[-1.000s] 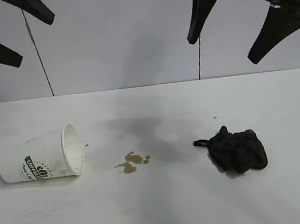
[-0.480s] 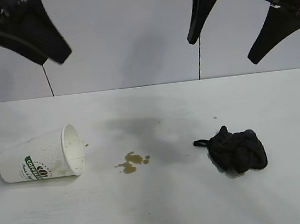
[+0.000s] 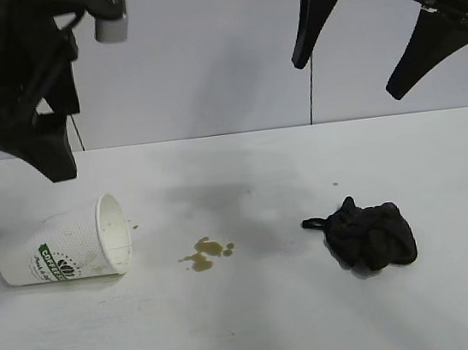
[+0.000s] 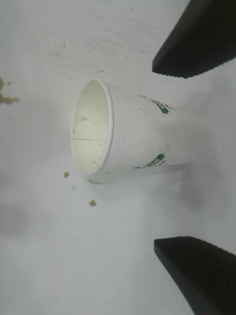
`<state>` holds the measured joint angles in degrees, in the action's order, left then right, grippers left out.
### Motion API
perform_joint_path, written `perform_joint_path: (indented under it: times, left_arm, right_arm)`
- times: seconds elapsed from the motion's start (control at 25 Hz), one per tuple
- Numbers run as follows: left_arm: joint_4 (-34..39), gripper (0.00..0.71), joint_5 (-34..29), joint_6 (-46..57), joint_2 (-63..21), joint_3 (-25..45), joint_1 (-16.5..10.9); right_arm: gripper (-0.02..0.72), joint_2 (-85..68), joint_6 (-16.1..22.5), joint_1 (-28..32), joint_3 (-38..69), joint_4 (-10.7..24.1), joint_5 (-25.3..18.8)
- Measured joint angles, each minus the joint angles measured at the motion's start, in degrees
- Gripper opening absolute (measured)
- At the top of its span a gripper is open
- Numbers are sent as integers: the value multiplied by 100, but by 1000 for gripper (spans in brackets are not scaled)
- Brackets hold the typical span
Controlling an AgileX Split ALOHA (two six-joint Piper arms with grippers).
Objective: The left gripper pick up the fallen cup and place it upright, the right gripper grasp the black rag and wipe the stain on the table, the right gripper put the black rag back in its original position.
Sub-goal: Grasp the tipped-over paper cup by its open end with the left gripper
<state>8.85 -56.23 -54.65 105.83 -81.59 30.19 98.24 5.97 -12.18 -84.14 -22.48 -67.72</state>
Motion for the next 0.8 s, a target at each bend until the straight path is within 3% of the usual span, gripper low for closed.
perform_joint_path:
  times: [0.8]
  left_arm:
    - [559,633,478,0,1403,9,15]
  right_arm:
    - [622,0,-259,0,0,42,18]
